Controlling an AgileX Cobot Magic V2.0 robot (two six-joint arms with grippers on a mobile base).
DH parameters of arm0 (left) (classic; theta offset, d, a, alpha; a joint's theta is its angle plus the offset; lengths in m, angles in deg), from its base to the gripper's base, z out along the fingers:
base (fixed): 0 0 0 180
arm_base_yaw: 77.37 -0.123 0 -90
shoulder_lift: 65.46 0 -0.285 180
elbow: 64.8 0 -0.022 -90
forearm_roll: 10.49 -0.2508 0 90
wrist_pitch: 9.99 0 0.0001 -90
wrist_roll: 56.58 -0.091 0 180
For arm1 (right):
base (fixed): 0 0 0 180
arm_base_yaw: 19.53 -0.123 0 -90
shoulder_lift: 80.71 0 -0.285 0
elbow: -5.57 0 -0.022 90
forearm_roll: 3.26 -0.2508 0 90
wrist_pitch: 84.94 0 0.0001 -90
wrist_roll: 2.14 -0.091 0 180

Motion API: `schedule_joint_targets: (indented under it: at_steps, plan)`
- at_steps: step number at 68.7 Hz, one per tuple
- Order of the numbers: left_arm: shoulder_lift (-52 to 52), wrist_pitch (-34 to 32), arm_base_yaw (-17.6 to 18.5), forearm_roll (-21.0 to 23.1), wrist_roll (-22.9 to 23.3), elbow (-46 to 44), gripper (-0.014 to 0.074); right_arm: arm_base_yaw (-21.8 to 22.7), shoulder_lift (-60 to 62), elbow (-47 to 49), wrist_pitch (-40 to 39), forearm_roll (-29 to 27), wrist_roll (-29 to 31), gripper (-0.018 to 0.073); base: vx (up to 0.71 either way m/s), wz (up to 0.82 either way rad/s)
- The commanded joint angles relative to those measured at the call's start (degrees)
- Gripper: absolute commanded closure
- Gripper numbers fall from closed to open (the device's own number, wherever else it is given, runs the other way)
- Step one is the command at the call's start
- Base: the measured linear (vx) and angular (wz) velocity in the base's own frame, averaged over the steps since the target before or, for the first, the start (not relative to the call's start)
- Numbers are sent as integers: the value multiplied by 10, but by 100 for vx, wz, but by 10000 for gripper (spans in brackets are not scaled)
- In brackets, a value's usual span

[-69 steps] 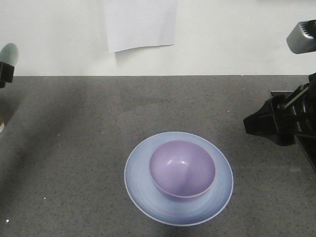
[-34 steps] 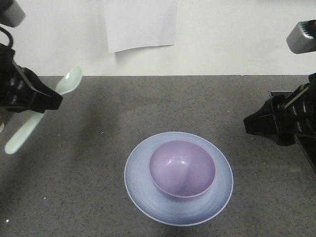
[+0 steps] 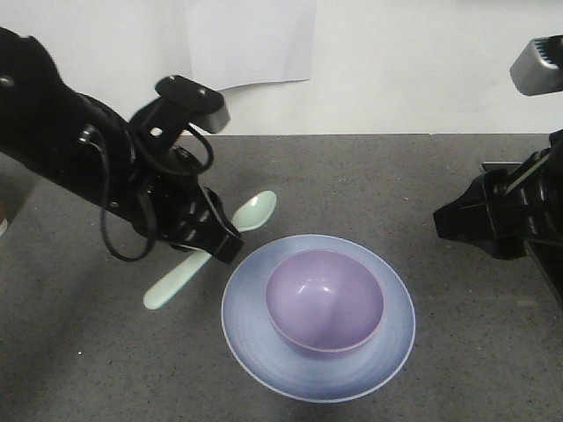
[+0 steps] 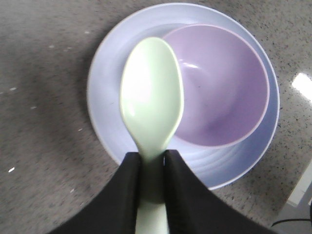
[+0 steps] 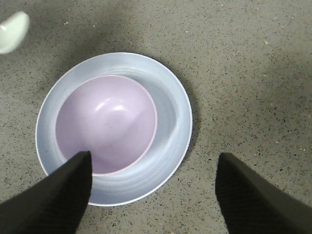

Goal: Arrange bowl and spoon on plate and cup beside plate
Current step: 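Swing the left gripper with the spoon over the bowl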

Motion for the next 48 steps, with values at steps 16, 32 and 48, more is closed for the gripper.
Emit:
schedule_joint_targets:
  at_steps: [16,32,48]
  plan:
    - [-40,-82,59,16,-2,-15,604,1,8,17,-25,-4,1,42,0,0]
    - [-86,-68,86,6,0,-72,604,1,8,17,-25,-4,1,42,0,0]
    - [-126,-27,100,-28,13,-108,604,1,8,17,-24,-4,1,42,0,0]
